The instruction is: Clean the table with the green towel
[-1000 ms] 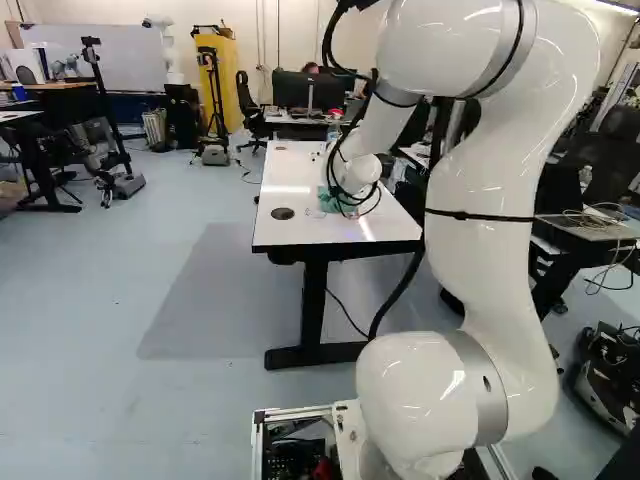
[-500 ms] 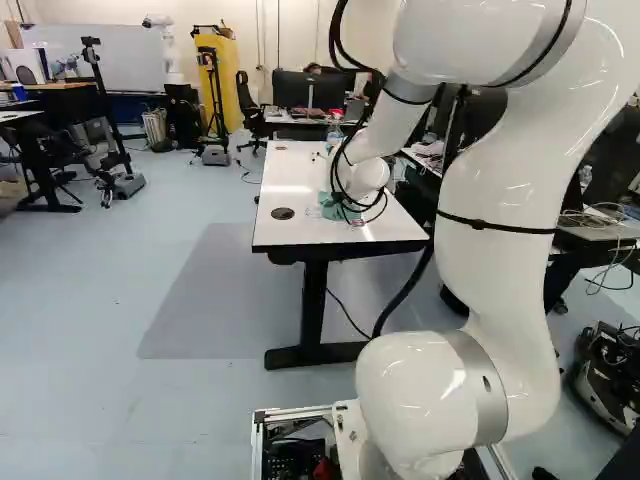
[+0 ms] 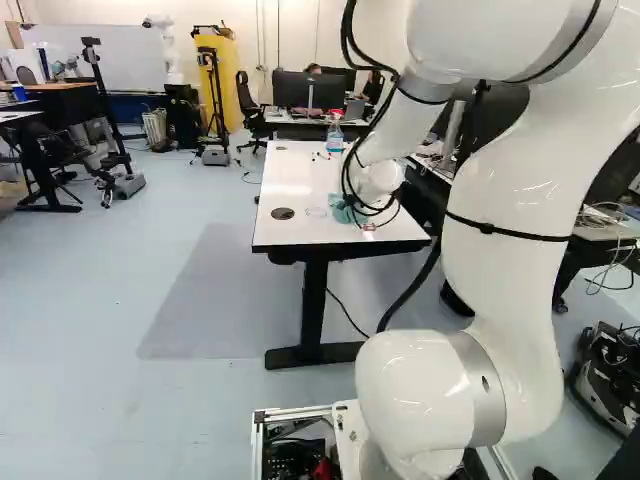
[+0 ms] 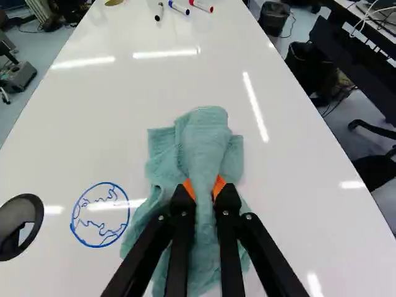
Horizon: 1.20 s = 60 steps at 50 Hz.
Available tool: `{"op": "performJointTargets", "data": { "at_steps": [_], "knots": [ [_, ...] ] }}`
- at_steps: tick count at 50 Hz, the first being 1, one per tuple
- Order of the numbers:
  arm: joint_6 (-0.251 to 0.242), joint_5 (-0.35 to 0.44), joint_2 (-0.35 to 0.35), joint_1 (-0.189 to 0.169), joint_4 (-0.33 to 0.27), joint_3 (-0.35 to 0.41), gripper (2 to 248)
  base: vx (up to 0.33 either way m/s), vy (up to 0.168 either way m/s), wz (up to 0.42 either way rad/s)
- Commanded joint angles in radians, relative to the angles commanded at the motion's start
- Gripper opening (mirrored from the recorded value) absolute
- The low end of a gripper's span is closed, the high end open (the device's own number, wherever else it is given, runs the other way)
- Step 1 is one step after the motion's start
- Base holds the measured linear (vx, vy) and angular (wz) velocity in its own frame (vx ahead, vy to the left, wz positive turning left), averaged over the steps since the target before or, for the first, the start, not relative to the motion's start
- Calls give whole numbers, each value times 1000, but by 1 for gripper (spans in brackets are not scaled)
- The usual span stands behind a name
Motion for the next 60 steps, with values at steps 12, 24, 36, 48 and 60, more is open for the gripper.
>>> {"op": "performJointTargets", "data": {
  "at_steps": [12, 24, 36, 48, 60],
  "knots": [
    [0, 0, -15, -36, 0, -18, 47, 0, 0, 0],
    [0, 0, -44, -43, 0, -52, 47, 0, 0, 0],
    [0, -1, -28, -43, 0, -49, 47, 0, 0, 0],
    [0, -33, 3, -43, 0, -42, 47, 0, 0, 0],
    [0, -104, 30, -42, 0, -43, 47, 0, 0, 0]
  ]
}}
